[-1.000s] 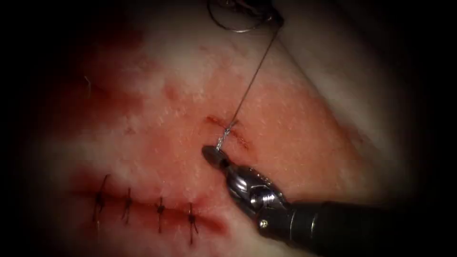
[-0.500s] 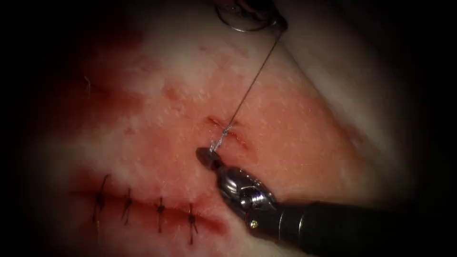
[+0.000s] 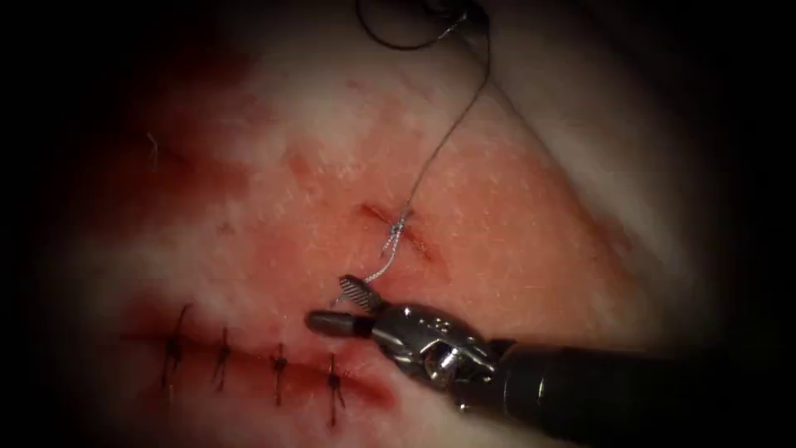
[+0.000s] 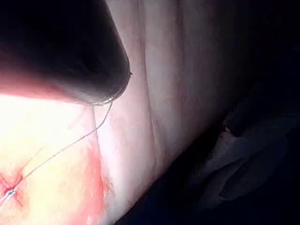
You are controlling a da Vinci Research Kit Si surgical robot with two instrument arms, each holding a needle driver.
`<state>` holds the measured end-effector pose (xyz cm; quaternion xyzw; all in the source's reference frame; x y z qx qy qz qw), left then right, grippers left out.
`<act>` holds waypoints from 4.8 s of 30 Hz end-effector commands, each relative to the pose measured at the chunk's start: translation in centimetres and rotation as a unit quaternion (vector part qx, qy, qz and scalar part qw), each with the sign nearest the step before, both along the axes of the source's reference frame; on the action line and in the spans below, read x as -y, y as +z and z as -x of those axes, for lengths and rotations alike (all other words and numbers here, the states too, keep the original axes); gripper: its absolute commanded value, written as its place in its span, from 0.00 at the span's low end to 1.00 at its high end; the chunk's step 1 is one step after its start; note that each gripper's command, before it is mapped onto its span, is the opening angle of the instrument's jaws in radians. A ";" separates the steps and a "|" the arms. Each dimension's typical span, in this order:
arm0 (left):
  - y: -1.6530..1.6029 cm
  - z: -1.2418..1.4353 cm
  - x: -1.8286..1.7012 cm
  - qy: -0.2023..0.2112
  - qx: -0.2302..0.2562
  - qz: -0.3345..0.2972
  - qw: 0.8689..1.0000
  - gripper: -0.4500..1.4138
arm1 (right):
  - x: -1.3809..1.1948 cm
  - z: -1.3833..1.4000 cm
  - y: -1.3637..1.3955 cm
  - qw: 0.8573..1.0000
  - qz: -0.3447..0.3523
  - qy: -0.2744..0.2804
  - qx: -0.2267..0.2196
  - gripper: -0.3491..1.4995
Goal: Wound Closure
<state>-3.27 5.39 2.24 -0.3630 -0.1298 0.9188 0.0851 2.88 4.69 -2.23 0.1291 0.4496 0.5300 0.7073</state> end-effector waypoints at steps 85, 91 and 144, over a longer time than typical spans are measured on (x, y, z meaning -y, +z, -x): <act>-2.03 -0.44 0.38 0.019 -0.014 0.012 1.000 0.05 | -1.22 0.29 0.43 0.990 0.128 0.058 -0.012 0.90; -1.70 -0.32 0.48 0.031 -0.005 0.006 0.999 0.05 | -1.21 1.22 0.26 0.989 0.120 0.079 0.027 0.91; -0.83 -1.90 0.68 0.036 -0.092 -0.084 0.992 0.65 | -1.32 2.23 -0.05 0.981 0.113 0.131 0.088 0.98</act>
